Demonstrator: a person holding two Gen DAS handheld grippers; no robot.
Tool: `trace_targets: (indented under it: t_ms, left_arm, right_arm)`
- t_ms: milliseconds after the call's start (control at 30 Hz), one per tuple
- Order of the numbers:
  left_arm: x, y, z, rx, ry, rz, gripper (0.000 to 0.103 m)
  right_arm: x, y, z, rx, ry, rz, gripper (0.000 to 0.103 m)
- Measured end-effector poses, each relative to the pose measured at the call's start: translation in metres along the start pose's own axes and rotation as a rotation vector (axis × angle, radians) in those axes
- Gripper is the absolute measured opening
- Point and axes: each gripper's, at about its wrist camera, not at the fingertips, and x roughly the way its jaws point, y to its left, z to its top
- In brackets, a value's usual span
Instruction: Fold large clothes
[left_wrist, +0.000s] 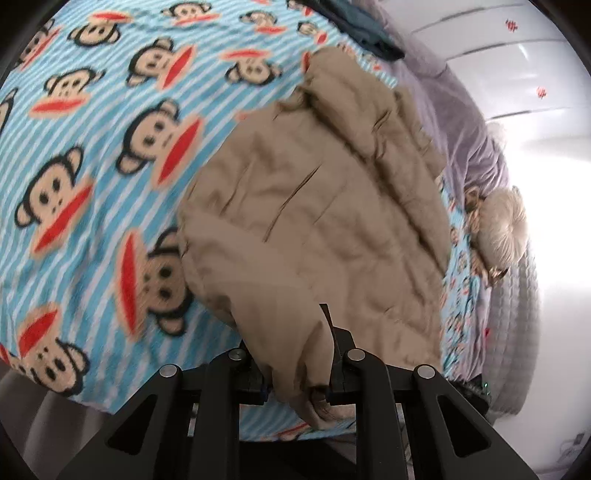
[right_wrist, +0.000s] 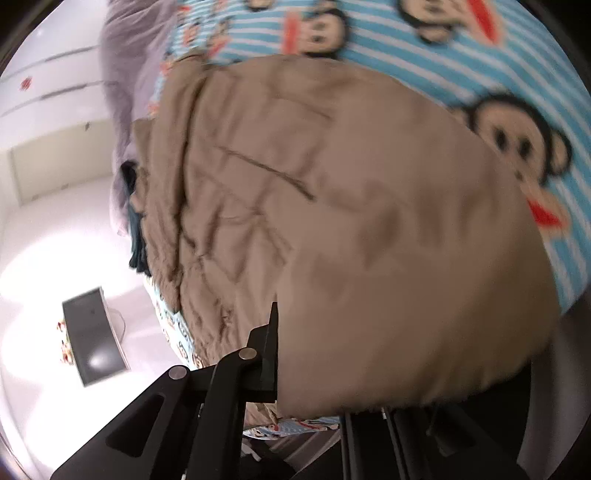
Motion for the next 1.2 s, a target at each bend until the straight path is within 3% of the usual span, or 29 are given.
trace_targets:
  t_ms: [233, 567, 767, 967, 1200]
  left_arm:
    - [-0.018, -0.046, 0.035, -0.013, -0.124, -0.076, 0.021]
    - [-0.017, -0.117, 0.105, 0.029, -0.312, -0.096, 0.021]
    - [0.000, -0.132, 0.157, 0.054, -0.333, -0.102, 0.021]
    - [0.026, -0.144, 0.228, 0.089, -0.331, -0.053, 0.021]
    - [0.078, -0.134, 0.283, 0.094, -0.297, 0.031, 0.021]
  right_arm:
    - [-0.013, 0.057, 0.024, -0.146, 0.007, 0.021, 0.008]
    - [-0.013, 0.165, 0.081, -0.378, 0.027, 0.075, 0.007]
    - [0.010, 0.227, 0.122, -0.490, 0.008, 0.047, 0.007]
    - [0.039, 0.274, 0.163, -0.527, -0.037, 0.008, 0.007]
    - [0.095, 0.290, 0.209, -0.528, -0.026, -0.081, 0.007]
